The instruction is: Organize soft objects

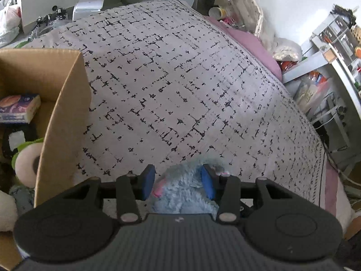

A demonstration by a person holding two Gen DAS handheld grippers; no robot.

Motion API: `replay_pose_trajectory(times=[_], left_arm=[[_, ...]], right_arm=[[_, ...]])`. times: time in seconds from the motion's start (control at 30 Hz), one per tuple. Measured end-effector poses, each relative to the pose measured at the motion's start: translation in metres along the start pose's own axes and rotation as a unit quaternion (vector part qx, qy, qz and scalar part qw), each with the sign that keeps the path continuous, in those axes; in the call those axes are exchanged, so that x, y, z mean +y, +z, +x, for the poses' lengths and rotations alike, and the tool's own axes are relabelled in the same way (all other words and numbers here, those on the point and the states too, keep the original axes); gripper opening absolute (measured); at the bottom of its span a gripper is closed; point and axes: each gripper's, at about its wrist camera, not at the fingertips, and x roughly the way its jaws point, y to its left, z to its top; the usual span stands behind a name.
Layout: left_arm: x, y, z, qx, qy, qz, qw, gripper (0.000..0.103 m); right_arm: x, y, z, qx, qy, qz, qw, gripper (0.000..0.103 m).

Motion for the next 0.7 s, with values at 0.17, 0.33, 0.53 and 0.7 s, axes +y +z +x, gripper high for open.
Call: replay_pose_trajectory(times=[0.17,0.33,0.53,0.7], left_arm=[[0.001,-0.002,-0.001,0.012,-0.014,-0.005,0.9998,0.039],[0.004,-0.007,-0.006,0.015,-0.005,-0.012,0.9998,0.027],[0.003,-0.008,-0.028,-0.011,-0.005,-0.015,0.9998,0.026],[0.005,-0.002,-0.056,-0.046,-0.004,-0.015,0.9988,0.026]], right_arm=[[-0.002,0.000,-0.003,-0.002,0.000,0.004,1.000,0.025],[0.003,-0.001,-0.008,-0.009,0.006,-0.017,1.000,0.022],[0.011,-0.002,-0.020,-0.018,0.032,-0.037,0.999,0.022],[0.025,-0.003,-0.033,-0.026,0.074,-0.059,0.995,0.022]])
